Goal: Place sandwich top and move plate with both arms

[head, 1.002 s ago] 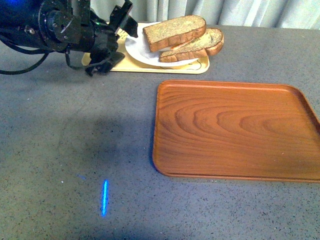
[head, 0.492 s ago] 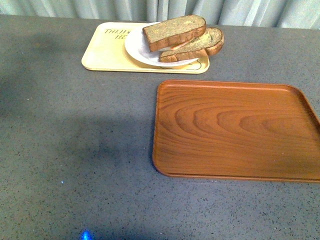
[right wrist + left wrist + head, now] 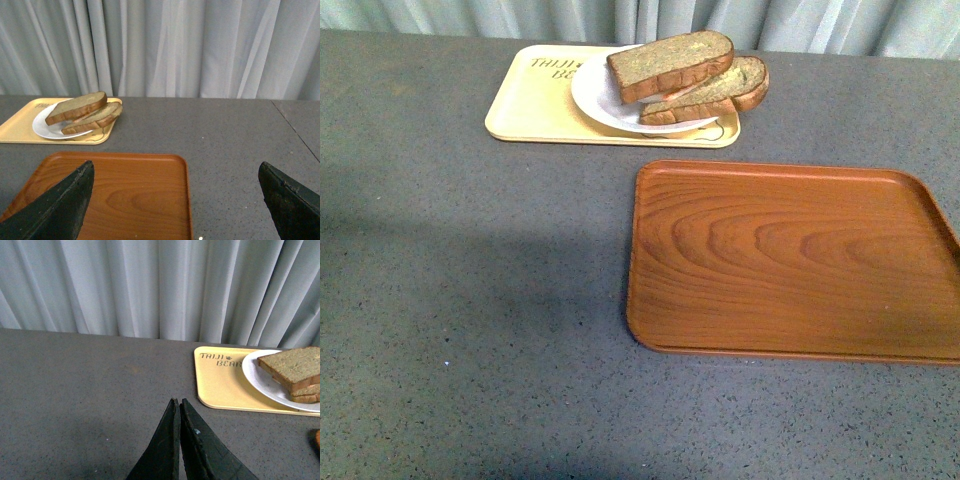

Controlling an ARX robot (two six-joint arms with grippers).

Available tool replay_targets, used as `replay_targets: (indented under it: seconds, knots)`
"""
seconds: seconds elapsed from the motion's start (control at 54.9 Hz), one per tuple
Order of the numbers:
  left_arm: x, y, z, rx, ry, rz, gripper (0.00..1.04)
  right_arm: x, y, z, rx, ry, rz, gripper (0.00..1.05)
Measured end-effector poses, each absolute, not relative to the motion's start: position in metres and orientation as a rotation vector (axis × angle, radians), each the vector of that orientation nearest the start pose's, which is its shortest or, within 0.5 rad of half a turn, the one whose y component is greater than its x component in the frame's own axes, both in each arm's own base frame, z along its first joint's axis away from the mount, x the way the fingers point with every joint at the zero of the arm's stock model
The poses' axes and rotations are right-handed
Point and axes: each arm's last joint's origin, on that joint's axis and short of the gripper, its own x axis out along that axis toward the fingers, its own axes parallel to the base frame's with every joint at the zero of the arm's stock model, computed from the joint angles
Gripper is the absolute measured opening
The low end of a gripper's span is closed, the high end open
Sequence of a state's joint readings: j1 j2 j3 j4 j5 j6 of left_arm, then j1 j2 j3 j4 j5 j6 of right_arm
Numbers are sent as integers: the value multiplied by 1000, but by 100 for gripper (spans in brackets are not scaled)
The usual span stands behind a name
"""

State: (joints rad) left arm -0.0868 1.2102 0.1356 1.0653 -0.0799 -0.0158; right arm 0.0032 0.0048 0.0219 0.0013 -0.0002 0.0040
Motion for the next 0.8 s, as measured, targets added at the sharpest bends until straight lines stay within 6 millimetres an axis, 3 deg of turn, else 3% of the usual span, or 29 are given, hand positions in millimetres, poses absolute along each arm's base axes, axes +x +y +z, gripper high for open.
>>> replay_targets:
  seconds: [0.237,0.802]
  knots:
    - [170,-1,162,-11,14,2,2,97,0,171,4,-19,4,96]
    - [133,0,169,-10,-5,-4,2,97,0,171,4,-19,4,96]
